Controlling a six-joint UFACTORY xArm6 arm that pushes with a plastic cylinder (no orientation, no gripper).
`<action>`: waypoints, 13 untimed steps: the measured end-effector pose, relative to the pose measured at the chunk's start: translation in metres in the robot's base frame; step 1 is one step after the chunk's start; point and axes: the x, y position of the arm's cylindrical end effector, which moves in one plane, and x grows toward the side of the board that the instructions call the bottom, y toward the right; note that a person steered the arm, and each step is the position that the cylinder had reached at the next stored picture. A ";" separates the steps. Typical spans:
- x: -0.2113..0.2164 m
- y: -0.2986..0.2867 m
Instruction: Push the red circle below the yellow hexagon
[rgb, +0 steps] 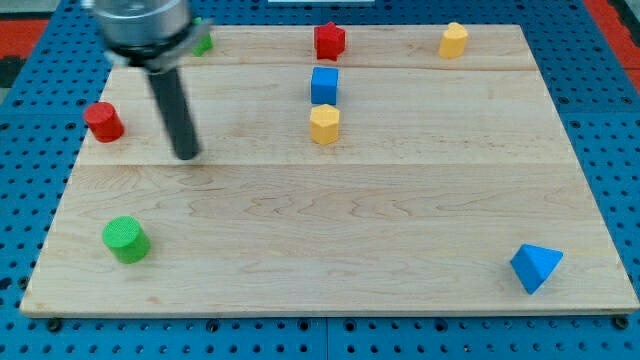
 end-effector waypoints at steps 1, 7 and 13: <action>0.000 -0.104; -0.043 0.048; 0.014 0.161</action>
